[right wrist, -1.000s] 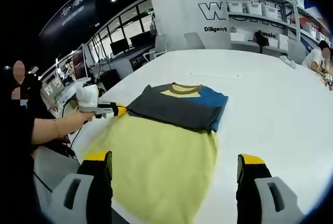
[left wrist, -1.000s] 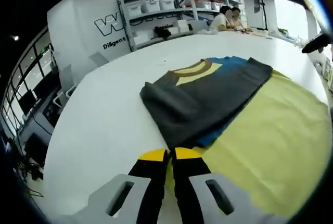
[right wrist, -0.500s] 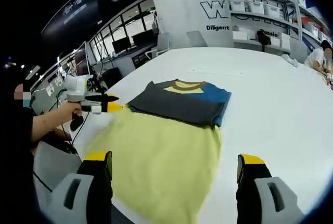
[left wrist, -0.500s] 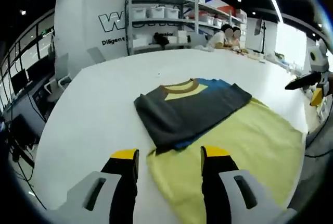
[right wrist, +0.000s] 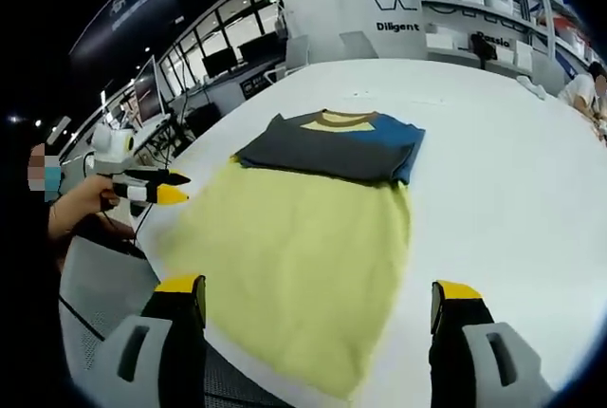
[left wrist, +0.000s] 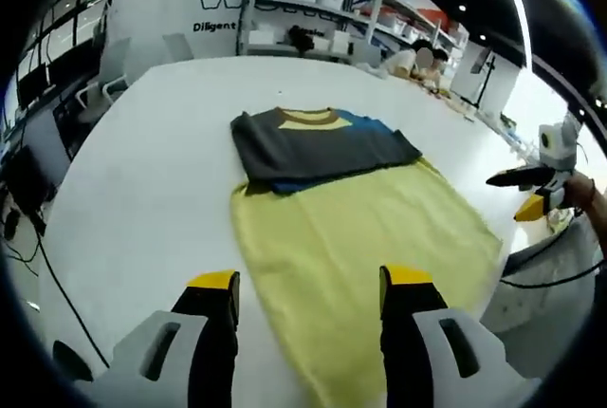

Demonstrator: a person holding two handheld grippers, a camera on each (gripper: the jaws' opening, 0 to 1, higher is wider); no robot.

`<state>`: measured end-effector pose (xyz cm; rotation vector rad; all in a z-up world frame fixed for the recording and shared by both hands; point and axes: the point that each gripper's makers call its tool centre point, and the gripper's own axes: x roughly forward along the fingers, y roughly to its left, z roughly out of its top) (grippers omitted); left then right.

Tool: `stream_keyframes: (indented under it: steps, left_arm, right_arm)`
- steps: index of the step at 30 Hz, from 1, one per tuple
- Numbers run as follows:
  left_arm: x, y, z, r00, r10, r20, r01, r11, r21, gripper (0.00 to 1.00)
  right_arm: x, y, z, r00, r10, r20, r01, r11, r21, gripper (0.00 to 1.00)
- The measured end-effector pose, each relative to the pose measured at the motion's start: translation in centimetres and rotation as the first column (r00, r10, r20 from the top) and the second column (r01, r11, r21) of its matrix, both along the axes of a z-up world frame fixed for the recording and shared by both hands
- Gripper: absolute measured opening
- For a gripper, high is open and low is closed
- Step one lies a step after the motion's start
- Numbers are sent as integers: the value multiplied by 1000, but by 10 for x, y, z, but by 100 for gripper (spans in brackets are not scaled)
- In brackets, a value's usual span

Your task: Fold the garment on the visible template until the final outline fits inside the template.

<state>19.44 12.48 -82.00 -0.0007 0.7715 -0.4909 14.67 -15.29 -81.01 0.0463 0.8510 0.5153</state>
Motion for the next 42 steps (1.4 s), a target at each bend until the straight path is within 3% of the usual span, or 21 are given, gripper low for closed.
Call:
stream_keyframes:
  steps: [4,7,9,12,14,21,23,24,25,26,32,36,37,42]
  left_arm:
    - [-14,-1,-4,999,-13,-32,14,1000,20,63]
    - [-27,-1,-11,997,-18,-79,21,999,28,66]
    - [-39,3,-19,992,-28,-124,36,997,66,65]
    - [-51,8,-26,986,3,-168,9,997,74,64]
    - [-59,9,-30,981,-2,-194,16,997,74,60]
    - [-72,17,-37,965,41,-258,-17,995,94,49]
    - [-81,22,-43,948,68,-312,-33,993,115,45]
    - [-79,22,-40,956,58,-286,-23,992,122,43]
    - [-81,25,-41,949,86,-304,-47,990,133,41]
    - [-81,24,-41,952,71,-297,-33,991,133,40]
    - [-92,23,-42,935,84,-346,-39,990,133,33]
    - [-93,26,-44,938,87,-336,-27,984,177,27]
    - [-97,26,-44,930,103,-354,-42,984,175,24]
    - [-97,31,-46,929,116,-350,-36,973,228,15]
  right_arm:
    - [-11,-1,-12,998,18,-56,-20,999,-35,96]
    - [-15,-2,-19,996,15,-84,-20,998,-54,96]
    - [-20,-3,-25,994,12,-111,-20,997,-70,93]
    - [-30,-9,-34,988,15,-156,-35,991,-130,88]
    - [-36,-11,-40,981,-3,-195,-26,989,-143,83]
    - [-45,-14,-47,974,-18,-224,-24,983,-185,72]
    - [-48,-17,-50,969,-29,-247,-22,979,-201,68]
    - [-50,-19,-53,967,-30,-254,-25,978,-209,65]
    - [-51,-20,-53,968,-29,-249,-27,975,-218,64]
    - [-52,-22,-54,967,-39,-251,-20,973,-229,62]
    - [-60,-27,-60,955,-65,-290,-10,969,-248,49]
    - [-59,-31,-61,957,-76,-281,-4,961,-275,42]
    - [-59,-33,-61,956,-86,-281,2,959,-284,39]
    - [-62,-42,-63,951,-130,-282,24,937,-349,15]
